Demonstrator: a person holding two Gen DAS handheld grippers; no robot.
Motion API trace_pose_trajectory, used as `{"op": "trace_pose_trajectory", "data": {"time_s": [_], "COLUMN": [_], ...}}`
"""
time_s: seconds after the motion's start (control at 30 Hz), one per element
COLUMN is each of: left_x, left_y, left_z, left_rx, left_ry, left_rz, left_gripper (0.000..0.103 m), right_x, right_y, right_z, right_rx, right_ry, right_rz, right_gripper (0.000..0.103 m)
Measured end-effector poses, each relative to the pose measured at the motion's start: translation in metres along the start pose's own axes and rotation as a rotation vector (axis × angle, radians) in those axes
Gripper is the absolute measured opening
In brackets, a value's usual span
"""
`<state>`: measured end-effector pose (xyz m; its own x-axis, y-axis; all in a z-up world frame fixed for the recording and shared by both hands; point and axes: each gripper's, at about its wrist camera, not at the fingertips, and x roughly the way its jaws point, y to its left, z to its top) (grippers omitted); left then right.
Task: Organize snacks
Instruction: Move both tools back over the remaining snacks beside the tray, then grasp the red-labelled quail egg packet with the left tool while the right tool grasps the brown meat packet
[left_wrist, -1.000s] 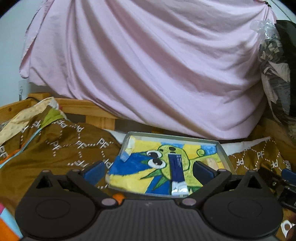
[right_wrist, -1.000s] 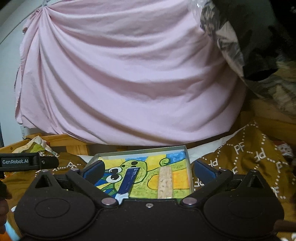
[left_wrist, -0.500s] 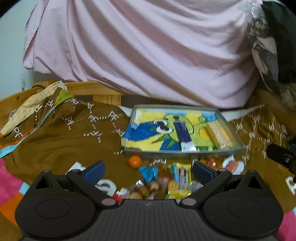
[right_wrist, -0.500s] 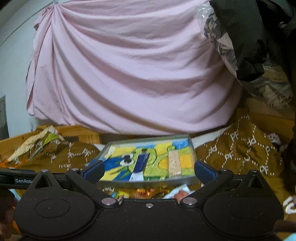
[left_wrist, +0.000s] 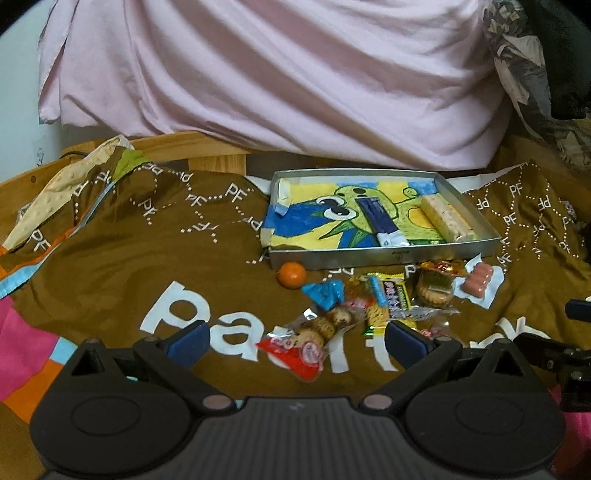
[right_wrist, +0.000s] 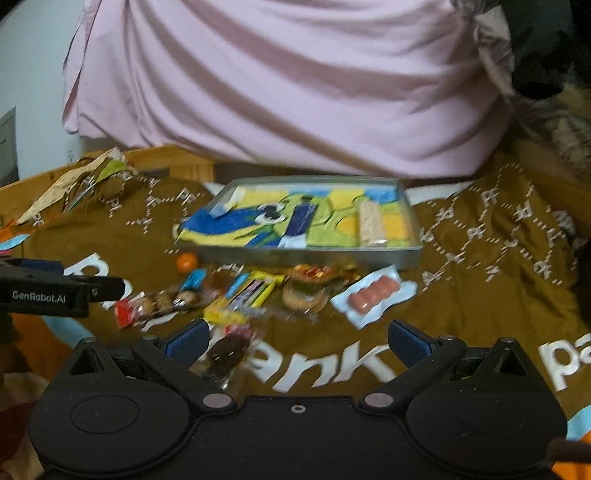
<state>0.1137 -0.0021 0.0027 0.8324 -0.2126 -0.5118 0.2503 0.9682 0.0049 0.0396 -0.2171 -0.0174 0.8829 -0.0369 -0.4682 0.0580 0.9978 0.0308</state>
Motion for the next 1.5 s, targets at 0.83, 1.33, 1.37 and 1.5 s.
{"op": "trace_pose_trajectory", "data": {"time_s": [0.83,1.33,1.37,1.5], "left_x": [0.030,0.084,0.089,0.103], "left_y": [0.008,-0.006,-0.006,-0.004], "left_z": [-0.003,0.017,0.018,0.019], "left_rx": [0.109,0.323,0.327,0.308], "left_ry": [0.096,0.206,0.216,0.239], "left_rz": [-0.017,-0.158,-0.165,-0.176], "left_gripper": [0.103,0.102,0.102,0.103], "right_x": [0.030,0.064,0.067,0.078], "right_y": [0.012,0.030,0.031,0.033], "right_z": [-0.012,-0.009,-0.009,-0.010], "right_rx": [0.034,-0.006,-0.012,-0.015], "right_ry": [0.118,0.114,0.115,0.139], "right_rz": [0.096,0.140,0.137,0.117], "right_gripper": [0.102,0.102,0.102,0.096]}}
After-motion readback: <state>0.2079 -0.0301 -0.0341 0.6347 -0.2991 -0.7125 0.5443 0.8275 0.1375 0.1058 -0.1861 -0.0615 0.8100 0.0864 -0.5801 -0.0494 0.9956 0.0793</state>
